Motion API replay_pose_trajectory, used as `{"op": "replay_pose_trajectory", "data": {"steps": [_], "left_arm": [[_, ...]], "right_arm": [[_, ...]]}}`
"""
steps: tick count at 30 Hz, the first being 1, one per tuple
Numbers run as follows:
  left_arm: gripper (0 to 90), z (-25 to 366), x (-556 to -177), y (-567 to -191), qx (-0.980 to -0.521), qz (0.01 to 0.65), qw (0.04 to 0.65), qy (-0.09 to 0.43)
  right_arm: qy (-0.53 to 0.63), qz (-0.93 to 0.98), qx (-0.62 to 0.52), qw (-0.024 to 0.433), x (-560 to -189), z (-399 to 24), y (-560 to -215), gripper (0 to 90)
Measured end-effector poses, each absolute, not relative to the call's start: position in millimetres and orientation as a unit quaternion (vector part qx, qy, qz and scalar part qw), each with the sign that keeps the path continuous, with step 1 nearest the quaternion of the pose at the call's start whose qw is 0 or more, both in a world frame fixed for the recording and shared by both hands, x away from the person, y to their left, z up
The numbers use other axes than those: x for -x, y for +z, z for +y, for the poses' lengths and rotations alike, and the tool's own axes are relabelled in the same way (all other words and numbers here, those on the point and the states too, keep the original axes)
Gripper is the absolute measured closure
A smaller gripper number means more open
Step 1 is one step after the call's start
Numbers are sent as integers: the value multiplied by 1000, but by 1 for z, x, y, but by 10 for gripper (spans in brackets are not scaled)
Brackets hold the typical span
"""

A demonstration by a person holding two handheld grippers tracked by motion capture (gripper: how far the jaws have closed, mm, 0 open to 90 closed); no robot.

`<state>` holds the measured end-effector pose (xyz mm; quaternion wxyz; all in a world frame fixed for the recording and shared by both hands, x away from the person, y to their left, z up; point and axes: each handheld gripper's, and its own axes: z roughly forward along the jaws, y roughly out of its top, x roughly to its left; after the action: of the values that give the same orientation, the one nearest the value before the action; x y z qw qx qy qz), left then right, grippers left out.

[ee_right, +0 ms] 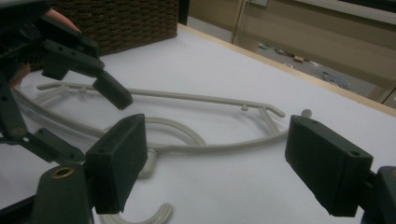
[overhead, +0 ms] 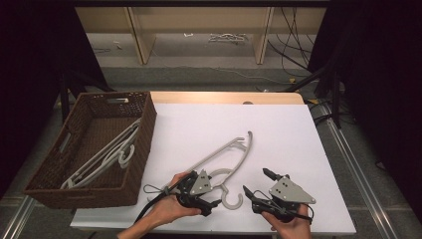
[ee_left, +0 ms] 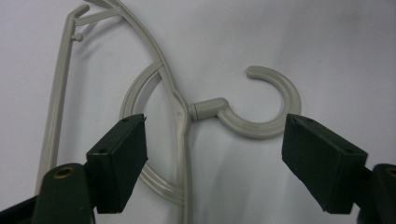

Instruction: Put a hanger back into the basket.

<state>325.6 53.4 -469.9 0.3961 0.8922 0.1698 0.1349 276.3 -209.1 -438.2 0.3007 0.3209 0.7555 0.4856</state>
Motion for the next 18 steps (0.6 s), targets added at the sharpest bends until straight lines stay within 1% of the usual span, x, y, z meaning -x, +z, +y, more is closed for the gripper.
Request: {"op": "replay_pose_trajectory", "data": {"steps": [3,6,7,9,12,17,18], "left_arm": [[247,49,-332,-471,-901,162,380,134],[266,46,-336,-472,-912,153,360,121],[283,46,-338,-472,-916,150,351,126],[307,45,-340,-473,-919,152,336,137],[341,43,-345,-474,-925,152,323,129],[368,40,-347,-473,-933,145,306,125],[389,40,-348,-473,-933,144,306,124]], "right_arm": [[485,756,-321,300,-277,-209,-438,220],[485,756,-321,301,-276,-209,-438,220],[485,757,-325,292,-275,-209,-438,220],[484,757,-321,301,-277,-210,-438,220],[484,757,-320,301,-276,-209,-439,221],[484,757,-318,301,-276,-209,-439,221],[484,757,-319,301,-276,-209,-439,221]]}}
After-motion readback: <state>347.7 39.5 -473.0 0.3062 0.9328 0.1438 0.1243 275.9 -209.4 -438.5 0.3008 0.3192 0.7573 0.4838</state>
